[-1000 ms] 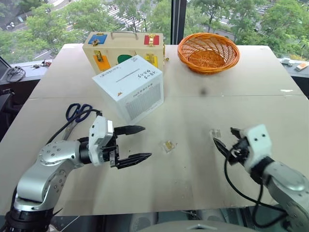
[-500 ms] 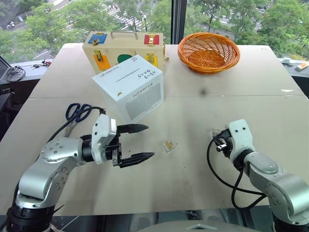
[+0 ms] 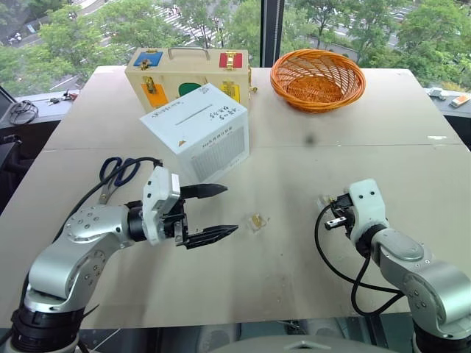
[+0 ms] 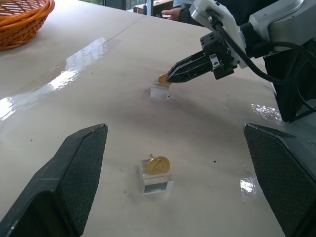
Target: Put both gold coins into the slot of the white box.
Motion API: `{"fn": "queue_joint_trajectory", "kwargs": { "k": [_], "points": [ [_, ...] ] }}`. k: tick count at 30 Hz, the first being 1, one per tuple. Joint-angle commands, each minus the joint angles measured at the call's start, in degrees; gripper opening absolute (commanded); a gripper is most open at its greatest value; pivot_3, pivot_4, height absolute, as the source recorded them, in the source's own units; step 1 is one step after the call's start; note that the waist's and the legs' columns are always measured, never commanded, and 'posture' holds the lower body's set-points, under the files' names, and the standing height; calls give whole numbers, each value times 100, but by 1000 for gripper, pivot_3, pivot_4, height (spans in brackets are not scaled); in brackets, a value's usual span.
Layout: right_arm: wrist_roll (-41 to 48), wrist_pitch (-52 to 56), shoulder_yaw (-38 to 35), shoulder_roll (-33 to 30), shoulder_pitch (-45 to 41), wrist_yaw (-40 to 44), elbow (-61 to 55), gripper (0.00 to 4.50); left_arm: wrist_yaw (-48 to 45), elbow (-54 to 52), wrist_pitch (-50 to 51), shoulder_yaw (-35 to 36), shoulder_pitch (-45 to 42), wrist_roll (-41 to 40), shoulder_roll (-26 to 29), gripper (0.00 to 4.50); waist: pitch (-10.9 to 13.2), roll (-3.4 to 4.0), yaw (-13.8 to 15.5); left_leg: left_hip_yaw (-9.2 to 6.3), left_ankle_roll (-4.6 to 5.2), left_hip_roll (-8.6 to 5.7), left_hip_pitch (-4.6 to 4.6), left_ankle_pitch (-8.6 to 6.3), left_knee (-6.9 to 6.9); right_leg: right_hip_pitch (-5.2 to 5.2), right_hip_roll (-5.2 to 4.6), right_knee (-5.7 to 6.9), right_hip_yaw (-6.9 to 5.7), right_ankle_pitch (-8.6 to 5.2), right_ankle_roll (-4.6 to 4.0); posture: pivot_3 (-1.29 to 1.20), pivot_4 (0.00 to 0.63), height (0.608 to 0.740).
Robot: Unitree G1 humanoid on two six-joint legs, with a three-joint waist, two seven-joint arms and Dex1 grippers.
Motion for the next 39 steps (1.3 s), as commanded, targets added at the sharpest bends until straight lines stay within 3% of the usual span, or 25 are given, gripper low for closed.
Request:
{"fn": "queue_joint_trajectory", "kwargs": {
  "k": [1,5,9,13,14,17,23,25,31,34,39],
  "points": [
    [-38,-1,-114,-15,-70,41,-210,30,1,-255,8,-3,-63,-136,50,4500,0,0,0,0,0,0,0,0,0,0,0,0,0,0,0,0,150,740],
    [71,-147,-291,-41,-33,216,-340,30,187,-291,427,20,-216,-546,12,4500,1,0,8,0,0,2,0,0,0,0,0,0,0,0,0,0,150,740],
    [667,-716,-699,-262,58,1101,-846,30,630,-309,1222,53,-633,-1359,7,4500,7,1,4,-5,0,3,-2,0,0,0,-1,0,0,-2,5,0,150,740],
    [1936,-926,-1242,-548,-150,1971,-1118,30,955,-60,1850,-148,-1396,-2016,-130,4500,9,-2,1,-11,0,-2,0,0,0,5,4,0,-6,-4,9,0,150,740],
    [2329,-928,-1368,-643,-273,2117,-1119,8,981,34,1964,-217,-1596,-2132,-201,4243,9,-1,2,-14,0,-2,0,0,1,6,6,0,-7,-4,10,0,150,740],
    [3205,-823,-1557,-896,-719,2324,-1087,0,734,186,1922,-515,-1911,-1974,-314,3331,9,-1,-14,-13,1,-7,7,0,4,13,9,1,-4,-3,10,0,150,740],
    [4381,-893,-1432,-1366,-1440,2100,-822,0,205,542,1771,-911,-2226,-1745,-462,3331,11,-3,-1,-17,1,-6,6,0,-1,11,16,1,-4,8,-13,0,150,740],
    [4603,-965,-1392,-1530,-1499,1989,-790,0,61,615,1660,-978,-2283,-1594,-484,2776,11,-3,6,-21,1,-6,2,0,-4,11,17,-1,-5,8,-15,0,150,740],
    [5239,-1345,-1362,-1997,-1401,1729,-878,0,-322,762,1518,-1062,-2405,-1407,-525,2776,13,-5,10,-21,1,-9,-9,0,-3,8,15,-8,-4,8,-14,0,150,740],
    [5408,-1559,-1326,-2200,-1286,1611,-930,0,-379,754,1361,-1097,-2388,-1241,-564,1750,14,-5,12,-26,1,-9,-11,0,-3,6,14,-7,-8,8,-14,0,150,740],
    [5418,-1913,-1232,-2472,-1032,1639,-955,0,-512,783,1330,-1146,-2399,-1149,-593,1750,14,-5,12,-31,1,-9,-13,0,-1,6,15,-7,-12,8,-13,0,150,740]
  ]
}}
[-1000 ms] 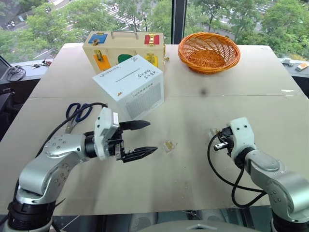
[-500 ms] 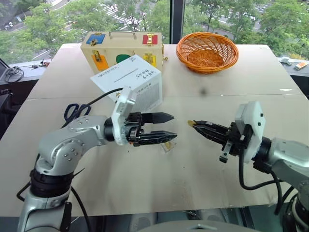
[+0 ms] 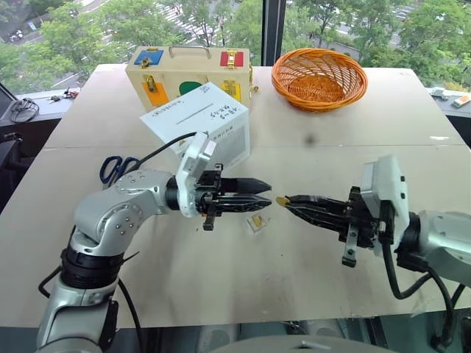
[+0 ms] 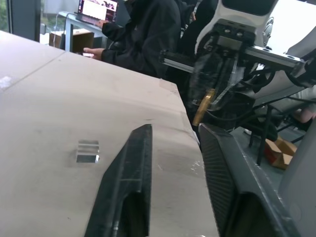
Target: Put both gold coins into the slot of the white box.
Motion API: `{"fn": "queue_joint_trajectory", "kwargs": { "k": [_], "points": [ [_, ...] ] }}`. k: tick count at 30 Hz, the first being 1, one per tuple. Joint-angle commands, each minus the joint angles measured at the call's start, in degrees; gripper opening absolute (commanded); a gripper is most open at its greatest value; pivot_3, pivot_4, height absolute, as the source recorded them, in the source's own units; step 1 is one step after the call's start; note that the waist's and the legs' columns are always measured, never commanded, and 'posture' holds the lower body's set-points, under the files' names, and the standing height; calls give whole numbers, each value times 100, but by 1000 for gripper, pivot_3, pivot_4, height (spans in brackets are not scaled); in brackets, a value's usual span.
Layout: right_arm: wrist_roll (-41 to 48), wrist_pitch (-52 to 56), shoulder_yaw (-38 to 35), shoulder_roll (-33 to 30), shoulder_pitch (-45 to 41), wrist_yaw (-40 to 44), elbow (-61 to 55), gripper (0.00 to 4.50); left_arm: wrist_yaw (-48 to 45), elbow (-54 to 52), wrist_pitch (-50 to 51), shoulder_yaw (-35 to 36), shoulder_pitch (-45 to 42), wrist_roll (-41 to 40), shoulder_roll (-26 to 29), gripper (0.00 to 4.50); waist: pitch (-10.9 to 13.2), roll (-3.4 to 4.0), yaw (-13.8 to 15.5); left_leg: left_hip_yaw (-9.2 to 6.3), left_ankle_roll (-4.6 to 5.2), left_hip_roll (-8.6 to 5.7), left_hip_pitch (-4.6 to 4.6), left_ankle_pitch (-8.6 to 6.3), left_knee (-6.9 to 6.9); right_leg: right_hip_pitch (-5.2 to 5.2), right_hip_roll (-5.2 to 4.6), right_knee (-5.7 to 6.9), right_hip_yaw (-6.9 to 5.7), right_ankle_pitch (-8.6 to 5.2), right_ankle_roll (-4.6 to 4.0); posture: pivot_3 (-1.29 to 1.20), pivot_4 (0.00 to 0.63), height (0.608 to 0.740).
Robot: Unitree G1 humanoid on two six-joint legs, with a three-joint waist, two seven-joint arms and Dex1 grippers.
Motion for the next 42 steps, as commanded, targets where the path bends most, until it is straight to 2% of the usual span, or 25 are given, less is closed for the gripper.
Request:
{"fn": "queue_joint_trajectory", "kwargs": {
  "k": [1,4,7,8,9,16,23,24,26,30,32,33,36,42],
  "points": [
    [9,-395,49,-166,156,66,-161,0,-127,-34,-129,-28,-103,74,-39,1750,0,0,0,0,0,0,-1,0,0,0,0,0,0,0,0,0,150,740],
    [-413,-668,183,-242,502,383,-88,0,-246,15,-119,-115,-157,97,-115,1750,0,0,10,-3,0,0,-2,0,2,0,0,0,-3,-1,2,0,150,740],
    [-815,-949,327,-276,779,651,-39,0,-298,51,-139,-147,-194,120,-165,923,0,0,10,-9,0,-1,-12,0,9,-2,0,-1,-8,-8,13,0,150,740],
    [-951,-1044,377,-277,867,736,-21,0,-319,56,-144,-156,-199,127,-163,363,0,0,9,-10,0,0,-14,0,14,-1,0,0,-9,-8,14,0,150,740],
    [-1091,-1143,428,-277,956,823,4,0,-376,61,-137,-177,-203,128,-145,25,0,0,9,-11,0,0,-16,0,16,-2,0,0,-9,-9,15,0,150,740],
    [-1521,-1553,482,-300,1210,1174,185,0,-655,130,-129,-276,-159,241,-33,25,0,0,7,-17,0,-1,-18,0,20,-2,2,1,-14,-10,18,0,150,740],
    [-894,-1368,344,-444,593,736,251,0,-668,568,-415,-360,-311,623,-255,25,0,0,10,-18,0,-1,-20,0,23,-2,1,1,-16,-8,15,0,150,740],
    [-838,-1340,366,-474,477,698,303,0,-635,599,-465,-372,-356,674,-313,542,1,0,11,-19,0,-1,-20,0,24,-2,1,1,-17,-8,15,0,150,740],
    [-684,-1277,421,-535,228,617,412,0,-577,601,-516,-406,-402,754,-407,1246,1,-1,17,-22,0,-1,-24,0,27,-2,1,1,-20,-6,12,0,150,740],
    [-365,-1080,610,-584,-372,451,641,0,-486,550,-375,-369,-492,631,-580,3169,1,-1,18,-24,0,-1,-34,0,28,-7,1,0,-22,2,-1,0,150,740],
    [-258,-980,714,-575,-681,360,787,0,-469,548,-318,-353,-524,587,-640,3169,1,0,15,-26,0,-1,-37,0,28,-11,1,0,-24,2,0,0,150,740],
    [-221,-929,765,-564,-832,321,866,0,-478,533,-303,-351,-523,585,-648,3022,1,0,13,-27,0,-1,-38,0,28,-12,1,0,-24,2,0,0,150,740],
    [-139,-813,886,-543,-1167,234,1037,0,-506,491,-321,-352,-509,620,-655,1723,1,0,10,-28,0,-1,-40,0,28,-13,1,1,-26,3,1,0,150,740],
    [-14,-714,943,-568,-1367,169,1105,0,-449,526,-337,-307,-578,609,-732,1723,1,-1,25,-30,1,-1,-46,0,28,-16,1,0,-28,6,6,0,150,740]
  ]
}}
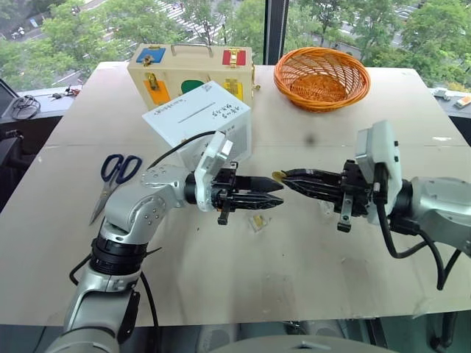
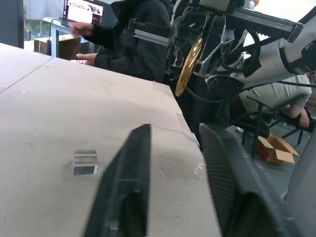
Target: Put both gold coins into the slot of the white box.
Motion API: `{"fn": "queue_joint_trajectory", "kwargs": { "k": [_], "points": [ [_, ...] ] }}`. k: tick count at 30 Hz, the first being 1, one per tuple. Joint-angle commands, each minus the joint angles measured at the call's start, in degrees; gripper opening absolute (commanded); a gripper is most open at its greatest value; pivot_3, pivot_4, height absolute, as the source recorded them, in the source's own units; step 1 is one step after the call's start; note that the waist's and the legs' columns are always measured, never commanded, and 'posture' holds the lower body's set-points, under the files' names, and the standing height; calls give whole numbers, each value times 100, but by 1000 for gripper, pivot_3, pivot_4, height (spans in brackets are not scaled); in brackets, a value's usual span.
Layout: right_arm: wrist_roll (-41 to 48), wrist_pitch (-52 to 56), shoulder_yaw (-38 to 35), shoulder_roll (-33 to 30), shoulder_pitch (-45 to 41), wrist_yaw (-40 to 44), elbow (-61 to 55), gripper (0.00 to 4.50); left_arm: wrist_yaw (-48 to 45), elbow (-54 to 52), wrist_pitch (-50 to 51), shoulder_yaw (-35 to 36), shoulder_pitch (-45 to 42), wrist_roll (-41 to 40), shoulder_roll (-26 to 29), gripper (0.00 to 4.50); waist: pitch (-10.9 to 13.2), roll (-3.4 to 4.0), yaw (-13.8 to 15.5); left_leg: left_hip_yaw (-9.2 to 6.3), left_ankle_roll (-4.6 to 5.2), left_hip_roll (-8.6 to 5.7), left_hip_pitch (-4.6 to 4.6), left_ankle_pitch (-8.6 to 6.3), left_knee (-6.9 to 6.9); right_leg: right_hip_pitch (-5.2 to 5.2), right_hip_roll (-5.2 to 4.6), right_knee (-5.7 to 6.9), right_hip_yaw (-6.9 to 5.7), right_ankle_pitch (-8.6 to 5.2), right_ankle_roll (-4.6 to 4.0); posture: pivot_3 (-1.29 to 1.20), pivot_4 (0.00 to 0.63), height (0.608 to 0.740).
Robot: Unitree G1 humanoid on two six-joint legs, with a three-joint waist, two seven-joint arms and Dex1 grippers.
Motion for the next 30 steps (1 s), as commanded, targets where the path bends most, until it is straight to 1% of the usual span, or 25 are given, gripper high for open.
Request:
{"fn": "queue_joint_trajectory", "kwargs": {
  "k": [1,8,15,16,17,25,26,27,28,30],
  "points": [
    [147,15,-76,-49,-103,-16,-73,0,-2,-115,-29,134,-160,-130,-27,1723,0,0,-1,1,0,0,0,0,0,0,0,0,0,0,0,0,150,740],
    [160,43,-184,-210,22,168,-24,0,94,177,17,277,-385,-139,-70,1723,0,0,-6,-1,0,-1,2,0,1,0,0,2,-1,0,0,0,150,740],
    [96,-14,-220,-289,140,290,-27,0,150,144,162,323,-491,-233,-134,1723,0,0,-8,-1,0,-1,0,0,1,-1,0,1,-1,9,15,0,150,740],
    [87,-20,-222,-291,153,298,-30,0,159,137,178,324,-506,-245,-145,1202,0,0,-8,-1,0,-1,0,0,1,-1,0,1,-1,9,15,0,150,740],
    [77,-24,-219,-289,163,303,-33,0,133,124,179,313,-518,-249,-146,991,0,0,-8,0,0,-1,0,0,1,-1,0,1,-1,9,15,0,150,740],
    [-21,-50,-209,-265,246,379,-50,0,117,141,217,253,-590,-235,-183,991,0,0,-7,0,0,-1,0,0,1,-1,0,2,-1,9,15,0,150,740],
    [-34,-52,-205,-259,255,386,-55,0,109,149,221,252,-598,-238,-186,571,0,0,-7,0,0,-1,0,0,2,-1,0,2,-1,9,15,0,150,740],
    [-39,-55,-204,-251,265,389,-59,0,89,147,238,243,-606,-250,-184,455,0,0,-3,0,0,-1,0,0,2,-1,0,2,-1,9,15,0,150,740],
    [-44,-59,-206,-245,274,394,-63,0,70,140,253,232,-609,-257,-181,109,0,0,-4,0,0,-1,-1,0,2,-1,0,2,-2,9,15,0,150,740],
    [-64,-64,-210,-232,289,405,-68,0,44,130,268,218,-611,-265,-179,42,0,0,-6,0,0,-1,0,0,2,-1,0,2,-1,9,16,0,150,740]
  ]
}}
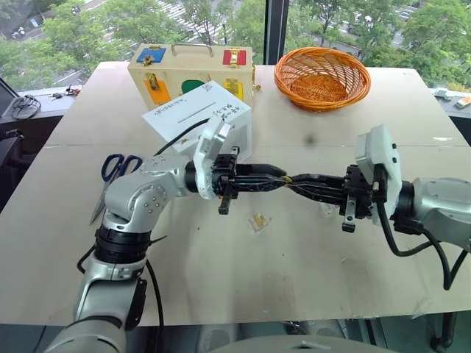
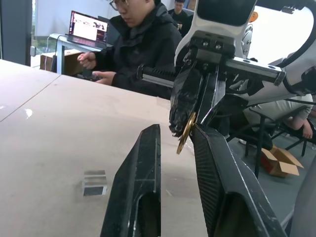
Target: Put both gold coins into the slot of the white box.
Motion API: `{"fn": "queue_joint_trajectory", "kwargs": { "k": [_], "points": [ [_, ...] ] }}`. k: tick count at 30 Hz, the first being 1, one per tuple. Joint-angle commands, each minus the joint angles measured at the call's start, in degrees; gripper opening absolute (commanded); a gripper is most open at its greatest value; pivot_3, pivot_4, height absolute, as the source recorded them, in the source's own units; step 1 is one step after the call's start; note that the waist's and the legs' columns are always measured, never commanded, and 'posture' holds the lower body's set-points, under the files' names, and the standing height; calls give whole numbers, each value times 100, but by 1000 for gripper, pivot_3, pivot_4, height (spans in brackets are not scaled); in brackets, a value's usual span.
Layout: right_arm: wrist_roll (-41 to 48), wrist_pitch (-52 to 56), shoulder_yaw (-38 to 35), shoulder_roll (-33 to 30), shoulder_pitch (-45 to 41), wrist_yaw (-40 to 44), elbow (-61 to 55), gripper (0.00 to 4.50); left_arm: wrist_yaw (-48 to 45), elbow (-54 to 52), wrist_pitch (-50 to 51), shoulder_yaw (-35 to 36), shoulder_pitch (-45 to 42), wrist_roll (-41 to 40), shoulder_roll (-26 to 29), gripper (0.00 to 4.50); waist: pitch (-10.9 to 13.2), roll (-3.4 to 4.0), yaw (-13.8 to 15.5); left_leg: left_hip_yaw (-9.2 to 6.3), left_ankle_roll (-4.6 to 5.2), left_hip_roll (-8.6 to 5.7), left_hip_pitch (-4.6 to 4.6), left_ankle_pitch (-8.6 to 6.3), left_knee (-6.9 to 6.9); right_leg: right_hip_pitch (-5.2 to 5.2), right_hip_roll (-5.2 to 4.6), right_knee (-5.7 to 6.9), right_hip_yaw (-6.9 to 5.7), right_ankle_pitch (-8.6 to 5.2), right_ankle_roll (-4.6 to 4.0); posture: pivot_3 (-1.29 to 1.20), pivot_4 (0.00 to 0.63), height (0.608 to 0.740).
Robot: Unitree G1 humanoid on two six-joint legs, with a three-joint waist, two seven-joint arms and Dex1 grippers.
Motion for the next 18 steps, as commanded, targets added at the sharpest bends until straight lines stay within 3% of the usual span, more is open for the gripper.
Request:
{"fn": "queue_joint_trajectory", "kwargs": {
  "k": [1,10,13,18],
  "points": [
    [39,-124,-79,20,3,97,-189,0,28,-122,30,2,-120,-62,-15,42,0,0,-1,0,0,0,0,0,0,0,0,0,0,0,0,0,150,740],
    [-32,-203,-139,70,70,91,-173,0,-23,-185,54,32,-29,-71,31,42,0,0,-2,-1,0,0,0,0,0,0,0,0,0,0,0,0,150,740],
    [134,-262,-325,100,166,116,-71,1011,101,-189,164,184,-39,-193,40,0,0,0,-1,-1,0,0,0,0,0,0,0,0,0,0,0,0,150,740],
    [-28,-320,-752,-102,517,144,-92,3242,447,-152,385,556,-113,-398,156,0,0,0,3,-1,0,0,-1,0,1,0,0,0,0,1,1,0,150,740]
  ]
}}
